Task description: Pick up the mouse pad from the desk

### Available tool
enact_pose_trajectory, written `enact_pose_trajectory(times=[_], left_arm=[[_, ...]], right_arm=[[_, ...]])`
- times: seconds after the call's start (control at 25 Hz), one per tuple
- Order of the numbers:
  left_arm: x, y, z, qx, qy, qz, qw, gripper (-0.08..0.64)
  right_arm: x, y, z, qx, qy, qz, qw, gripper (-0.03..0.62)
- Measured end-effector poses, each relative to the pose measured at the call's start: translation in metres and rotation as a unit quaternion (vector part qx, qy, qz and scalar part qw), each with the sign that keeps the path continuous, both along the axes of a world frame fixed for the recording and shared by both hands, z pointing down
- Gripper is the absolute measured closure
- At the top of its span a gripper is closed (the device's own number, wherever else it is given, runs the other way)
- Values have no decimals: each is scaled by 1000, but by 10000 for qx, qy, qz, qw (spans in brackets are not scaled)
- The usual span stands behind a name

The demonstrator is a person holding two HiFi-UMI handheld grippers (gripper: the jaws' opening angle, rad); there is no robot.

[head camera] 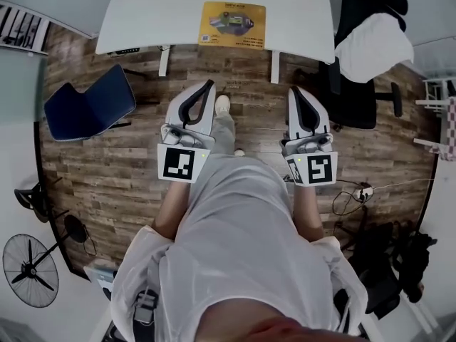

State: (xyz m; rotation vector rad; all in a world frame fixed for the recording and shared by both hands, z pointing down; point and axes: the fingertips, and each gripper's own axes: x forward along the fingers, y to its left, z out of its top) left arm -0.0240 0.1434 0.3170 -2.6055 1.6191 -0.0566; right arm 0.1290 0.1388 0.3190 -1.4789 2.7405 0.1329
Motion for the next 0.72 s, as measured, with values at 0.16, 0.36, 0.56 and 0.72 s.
enact_pose_trajectory(times=[0.16, 0.36, 0.56, 0.72], left_arm=[[-19, -62, 7, -56, 103, -32, 9999, 563], [-45, -141, 7, -105, 153, -3, 9998, 563], [-67, -205, 10, -198, 215, 39, 9996, 563], [-83, -241, 12, -228, 147, 21, 9996, 563]], right_arm=[[-16, -61, -5, 38, 211, 26, 9998, 592], [-45, -132, -9, -36, 455, 16, 9990, 592], [-71, -194, -8, -101, 531, 47, 9985, 592], [-86, -226, -4, -181, 483, 25, 9987, 592]])
